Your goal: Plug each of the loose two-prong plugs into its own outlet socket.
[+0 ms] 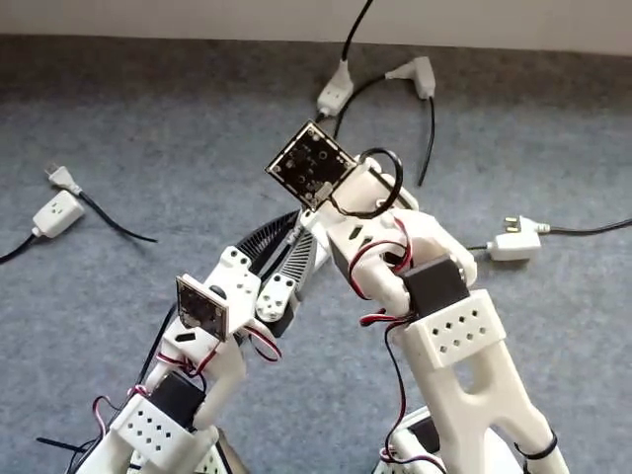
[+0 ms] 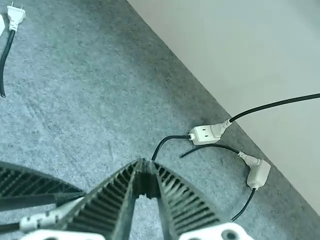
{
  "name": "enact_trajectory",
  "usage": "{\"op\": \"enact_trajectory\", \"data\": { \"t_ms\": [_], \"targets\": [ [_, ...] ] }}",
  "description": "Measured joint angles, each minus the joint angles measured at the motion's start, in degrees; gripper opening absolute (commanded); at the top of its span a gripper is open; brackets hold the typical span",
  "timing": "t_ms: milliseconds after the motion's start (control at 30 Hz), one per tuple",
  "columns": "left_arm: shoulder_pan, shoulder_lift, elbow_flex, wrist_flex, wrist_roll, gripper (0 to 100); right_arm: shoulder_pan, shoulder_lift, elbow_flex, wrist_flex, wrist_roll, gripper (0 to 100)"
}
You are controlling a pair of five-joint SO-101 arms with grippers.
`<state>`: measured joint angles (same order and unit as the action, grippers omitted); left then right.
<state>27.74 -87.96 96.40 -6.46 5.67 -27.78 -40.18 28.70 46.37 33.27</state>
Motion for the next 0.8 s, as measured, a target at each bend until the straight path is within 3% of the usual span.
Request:
{"op": "enact_trajectory", "data": {
  "t_ms": [800],
  "targets": [
    [0.0,0.0,0.0,0.0,0.0,1,5.0,1.3,-0.2,-0.4,0.0,0.7]
  ]
}}
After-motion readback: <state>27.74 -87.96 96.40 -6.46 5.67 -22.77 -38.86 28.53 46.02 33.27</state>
